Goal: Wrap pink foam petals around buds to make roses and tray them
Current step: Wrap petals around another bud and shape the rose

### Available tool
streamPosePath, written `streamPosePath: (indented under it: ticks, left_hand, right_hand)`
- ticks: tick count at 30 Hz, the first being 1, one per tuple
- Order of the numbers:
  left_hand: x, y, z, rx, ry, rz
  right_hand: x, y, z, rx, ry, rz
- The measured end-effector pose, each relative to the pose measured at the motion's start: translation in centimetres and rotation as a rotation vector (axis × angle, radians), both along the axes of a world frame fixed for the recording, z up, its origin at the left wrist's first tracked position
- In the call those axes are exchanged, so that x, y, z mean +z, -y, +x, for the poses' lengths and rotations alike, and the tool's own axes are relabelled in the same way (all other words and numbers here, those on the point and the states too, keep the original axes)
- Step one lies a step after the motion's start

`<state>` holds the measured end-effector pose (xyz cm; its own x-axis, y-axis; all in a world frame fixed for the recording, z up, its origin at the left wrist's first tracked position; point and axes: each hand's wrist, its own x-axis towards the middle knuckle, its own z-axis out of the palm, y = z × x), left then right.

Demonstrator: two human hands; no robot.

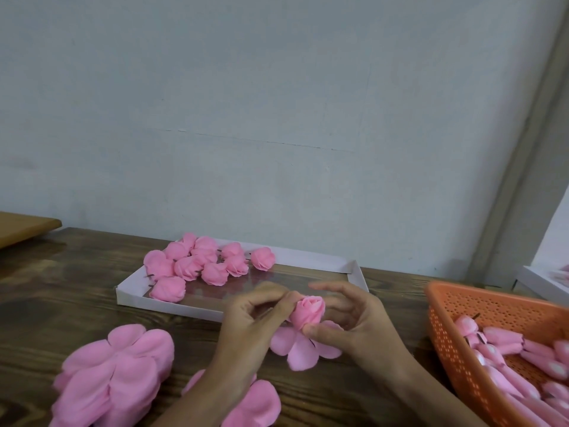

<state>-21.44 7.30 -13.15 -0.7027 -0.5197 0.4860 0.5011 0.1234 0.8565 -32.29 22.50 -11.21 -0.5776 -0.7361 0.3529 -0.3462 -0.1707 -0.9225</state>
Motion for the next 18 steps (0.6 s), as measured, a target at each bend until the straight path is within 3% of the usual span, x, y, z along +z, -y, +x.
streamPosePath:
  ticks: [4,8,11,14,18]
  left_hand:
    - [-0.1,0.3,0.0,-0.058,0.078,0.032]
    - [-0.7,1.1,-0.4,-0.071,0.245,0.067]
    - [-1.2,1.3,-0.9,-0.054,0.246,0.211]
    - [-1.3,1.1,-1.0,-0.076,0.193,0.337]
    - [-1.1,0.3,-0.8,0.012,0.148,0.268]
  right_hand:
    - [0.0,-0.1,-0.3,-0.009,-0.024,-0.033]
    - [-0.4,-0.4,-1.3,-0.037,0.124,-0.123]
    - [-0.5,-0.6,-1.9,0.006,0.178,-0.101]
    - [-0.7,-0.8,-1.8,0.088,0.111,-0.068]
    - [-0.6,-0.8,-1.6,0.096,0.02,-0.019]
